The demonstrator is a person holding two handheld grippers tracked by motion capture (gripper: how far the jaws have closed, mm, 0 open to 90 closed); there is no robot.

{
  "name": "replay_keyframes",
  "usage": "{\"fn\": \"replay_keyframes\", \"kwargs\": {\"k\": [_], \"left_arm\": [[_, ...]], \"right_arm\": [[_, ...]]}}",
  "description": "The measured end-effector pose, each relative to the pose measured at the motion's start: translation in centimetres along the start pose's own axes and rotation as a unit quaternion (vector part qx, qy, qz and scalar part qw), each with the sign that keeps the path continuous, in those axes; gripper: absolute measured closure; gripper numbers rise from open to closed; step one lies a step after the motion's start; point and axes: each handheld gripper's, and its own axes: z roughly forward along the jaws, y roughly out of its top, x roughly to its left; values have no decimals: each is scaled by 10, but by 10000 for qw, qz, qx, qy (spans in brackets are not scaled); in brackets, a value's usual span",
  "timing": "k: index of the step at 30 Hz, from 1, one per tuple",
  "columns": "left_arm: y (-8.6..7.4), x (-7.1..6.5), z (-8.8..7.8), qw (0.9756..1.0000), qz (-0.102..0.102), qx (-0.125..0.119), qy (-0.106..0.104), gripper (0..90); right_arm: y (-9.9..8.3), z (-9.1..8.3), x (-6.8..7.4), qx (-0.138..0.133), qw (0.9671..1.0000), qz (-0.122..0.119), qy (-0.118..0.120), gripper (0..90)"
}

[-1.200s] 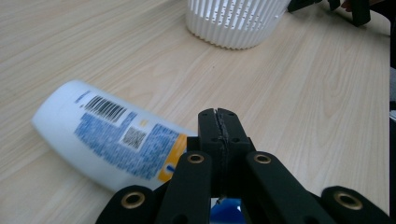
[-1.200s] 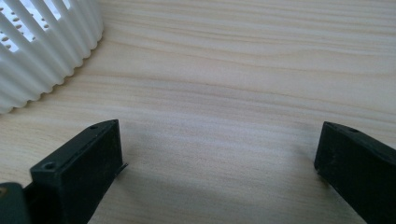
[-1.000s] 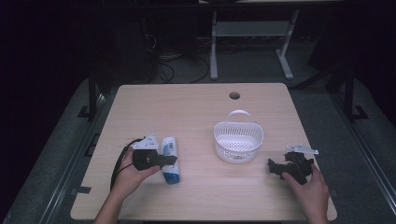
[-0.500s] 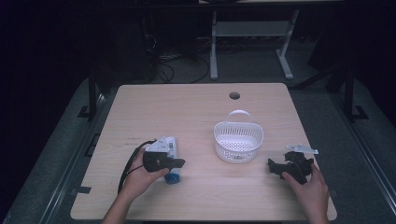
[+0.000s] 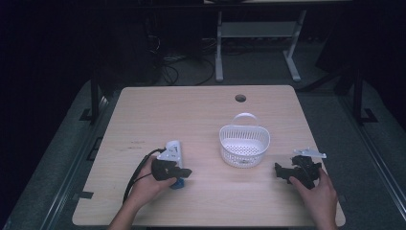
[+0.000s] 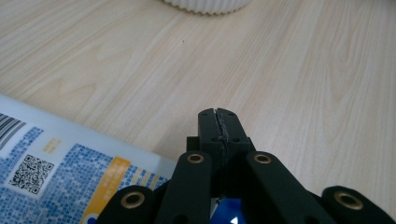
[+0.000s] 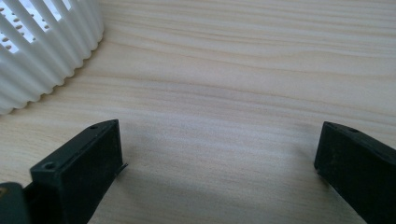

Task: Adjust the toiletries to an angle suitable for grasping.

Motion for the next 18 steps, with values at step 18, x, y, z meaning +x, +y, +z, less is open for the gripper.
{"fn": "replay_keyframes", "kwargs": {"k": [18], "left_arm": [[-10, 5, -9, 9998, -122, 134, 108, 900]], "right_arm": [[0, 0, 0, 0, 10000, 1, -1, 4]]}}
